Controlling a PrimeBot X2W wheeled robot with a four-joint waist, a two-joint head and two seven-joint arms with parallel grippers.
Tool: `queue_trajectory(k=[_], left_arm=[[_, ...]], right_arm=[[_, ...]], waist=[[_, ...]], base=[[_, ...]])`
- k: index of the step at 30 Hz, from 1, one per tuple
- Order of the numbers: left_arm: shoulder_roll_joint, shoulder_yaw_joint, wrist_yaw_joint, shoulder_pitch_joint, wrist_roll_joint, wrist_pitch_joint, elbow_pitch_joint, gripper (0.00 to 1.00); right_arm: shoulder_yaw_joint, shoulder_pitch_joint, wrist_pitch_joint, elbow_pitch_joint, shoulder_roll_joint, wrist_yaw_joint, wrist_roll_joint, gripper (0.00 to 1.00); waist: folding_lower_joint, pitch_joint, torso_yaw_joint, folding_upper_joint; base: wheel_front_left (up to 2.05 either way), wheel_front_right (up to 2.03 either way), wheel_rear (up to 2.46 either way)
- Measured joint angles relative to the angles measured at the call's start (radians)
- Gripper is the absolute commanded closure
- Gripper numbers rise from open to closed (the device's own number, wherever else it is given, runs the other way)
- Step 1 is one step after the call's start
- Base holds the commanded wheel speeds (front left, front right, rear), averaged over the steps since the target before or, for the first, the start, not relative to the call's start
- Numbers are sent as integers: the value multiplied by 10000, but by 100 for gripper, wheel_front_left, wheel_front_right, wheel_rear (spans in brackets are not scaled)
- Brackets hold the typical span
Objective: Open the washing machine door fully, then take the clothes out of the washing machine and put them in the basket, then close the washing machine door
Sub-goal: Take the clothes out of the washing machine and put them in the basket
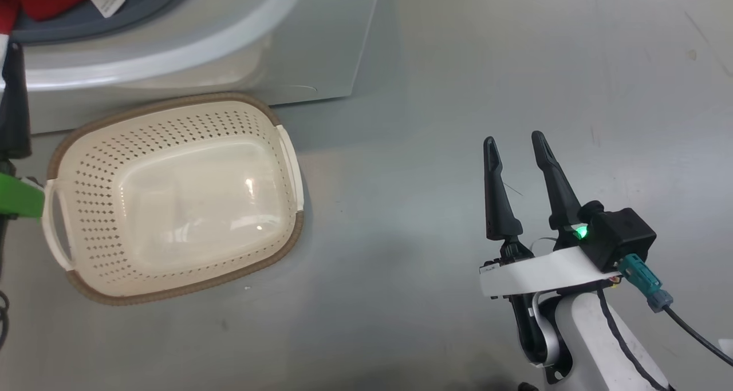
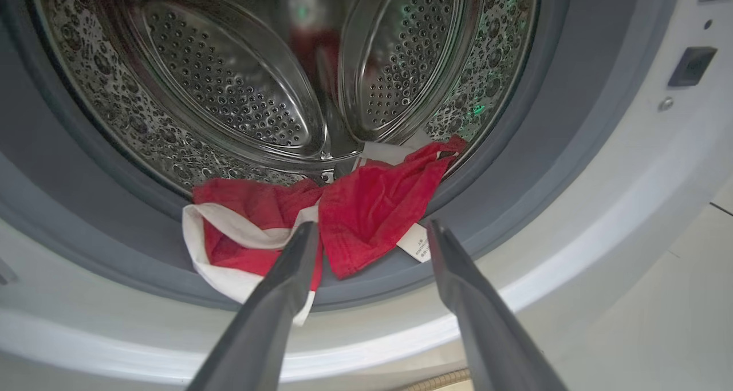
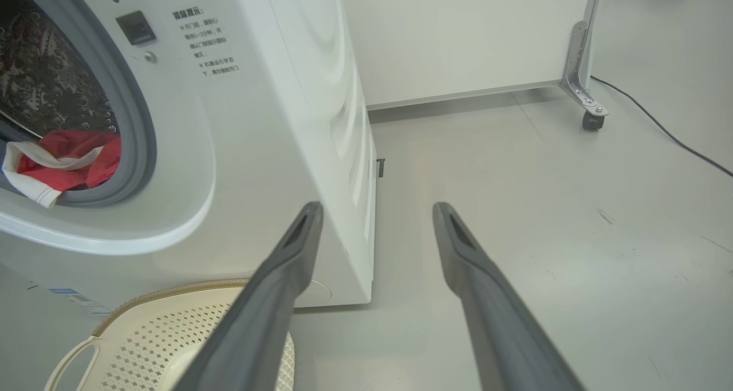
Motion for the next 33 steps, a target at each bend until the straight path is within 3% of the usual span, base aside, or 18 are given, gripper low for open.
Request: queue_trajectory(k=[19,25,33], left_arm=[[305,-305,52,-3164,-320,2079,2184,0],[654,-324,188,-3747,-36,2474,2930,0],[633,-552,188,-4336,-13,2746,3708,0]], right_arm=[[401,-569,0,-184,0,-173,180,0],[451,-706,-2,-201,0,-178,213,0],[485,-712,-2,-230,2,-188,215,0]], waist=[[0,1188,-770,0],[0,1404,-877,0],[0,1590,-976,0]], base=[[0,0,0],[0,0,0],[0,0,0]])
